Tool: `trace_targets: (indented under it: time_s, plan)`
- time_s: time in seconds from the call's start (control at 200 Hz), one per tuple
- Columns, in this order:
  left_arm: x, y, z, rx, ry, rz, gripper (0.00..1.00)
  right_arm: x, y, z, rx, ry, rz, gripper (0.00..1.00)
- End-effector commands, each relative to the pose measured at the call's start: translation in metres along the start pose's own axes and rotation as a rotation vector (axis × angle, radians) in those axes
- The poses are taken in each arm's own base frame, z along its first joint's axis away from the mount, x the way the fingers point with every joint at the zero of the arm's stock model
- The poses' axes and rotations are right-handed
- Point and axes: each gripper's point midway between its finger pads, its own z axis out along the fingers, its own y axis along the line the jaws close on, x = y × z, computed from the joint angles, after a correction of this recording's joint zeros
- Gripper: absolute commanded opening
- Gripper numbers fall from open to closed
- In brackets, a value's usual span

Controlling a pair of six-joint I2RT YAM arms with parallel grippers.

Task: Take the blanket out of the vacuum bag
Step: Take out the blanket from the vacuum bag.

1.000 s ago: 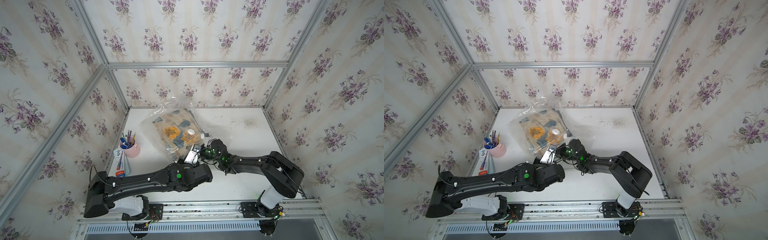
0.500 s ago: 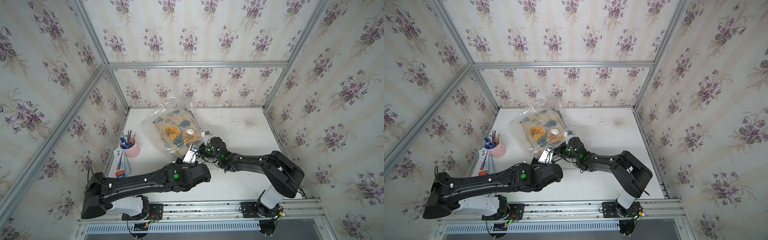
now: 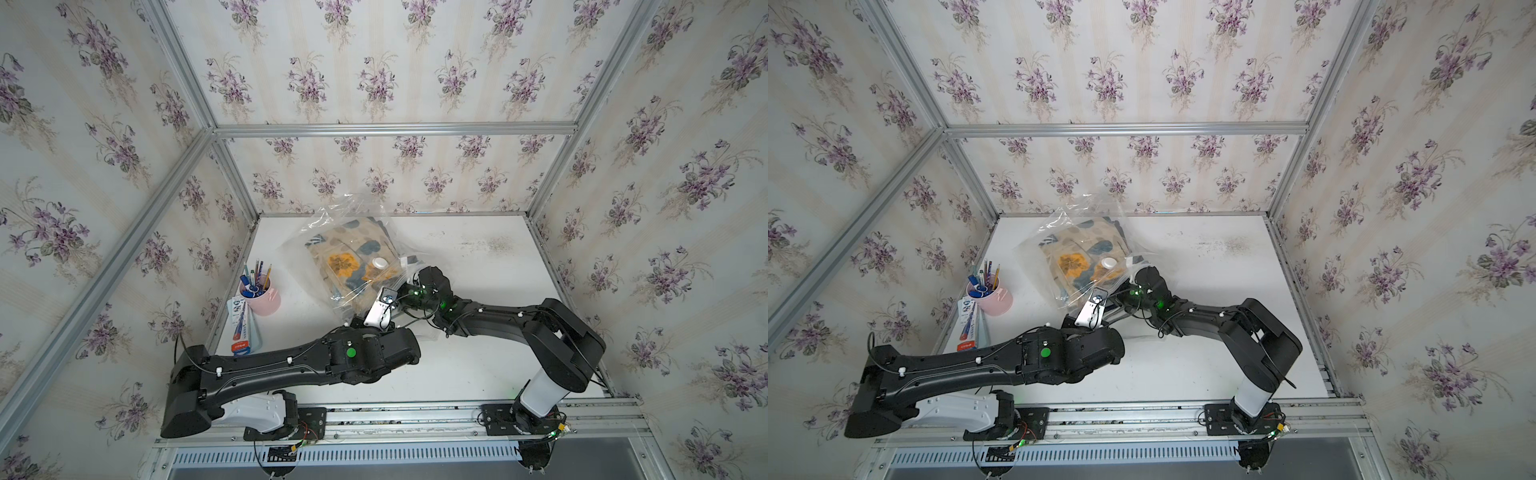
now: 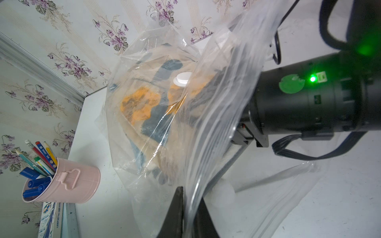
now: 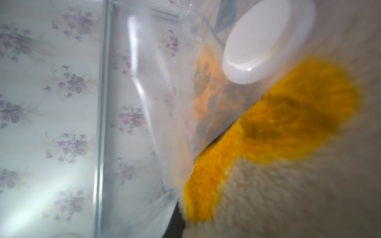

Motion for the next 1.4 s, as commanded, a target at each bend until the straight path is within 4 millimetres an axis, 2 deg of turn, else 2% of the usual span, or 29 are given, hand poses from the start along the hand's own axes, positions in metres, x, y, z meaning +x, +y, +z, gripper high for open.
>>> trace_targets:
  time_s: [0.0,0.115,0.27,0.36,0.49,0.584,0.659,0.804,0.959,1.089,1.164,1.264,1.399]
  plan:
    - [0.000,0.008,-0.001,-0.023,-0.009,0.001,0.12,0.000,0.025,0.000,-0.055,0.020,-0.056,0.11]
    - [-0.002,0.010,-0.003,-0.026,-0.014,0.001,0.12,-0.002,0.021,0.004,-0.037,0.018,-0.054,0.14]
    - [-0.002,0.010,-0.003,-0.023,-0.012,0.002,0.12,0.000,0.005,0.009,-0.004,0.035,-0.033,0.24]
    - [-0.001,0.011,-0.003,-0.025,-0.010,0.002,0.12,0.002,-0.002,0.009,0.004,0.037,-0.027,0.23]
    - [-0.001,0.010,-0.002,-0.023,-0.010,0.004,0.12,0.002,-0.001,0.009,0.002,0.040,-0.031,0.22]
    - [-0.001,0.010,-0.002,-0.025,-0.011,0.005,0.12,0.000,0.000,0.011,0.008,0.041,-0.037,0.31]
    - [-0.001,0.009,-0.002,-0.025,-0.010,0.006,0.12,-0.002,-0.001,0.012,0.011,0.037,-0.038,0.32]
    - [0.001,0.010,-0.002,-0.025,-0.007,0.008,0.12,-0.005,0.012,0.016,-0.019,0.047,-0.054,0.11]
    - [0.001,0.012,-0.003,-0.025,-0.008,0.002,0.12,-0.010,0.038,0.016,-0.061,0.049,-0.090,0.02]
    - [0.000,0.013,-0.004,-0.018,-0.019,-0.010,0.12,-0.011,0.044,0.015,-0.076,0.049,-0.094,0.01]
    - [-0.001,0.014,-0.004,-0.014,-0.024,-0.013,0.12,-0.010,0.035,0.015,-0.058,0.046,-0.086,0.02]
    - [-0.001,0.013,-0.004,-0.013,-0.026,-0.009,0.12,-0.004,0.015,0.015,-0.026,0.055,-0.054,0.08]
    - [-0.002,0.012,-0.004,-0.012,-0.024,-0.007,0.12,0.006,-0.013,0.012,0.004,0.073,-0.002,0.23]
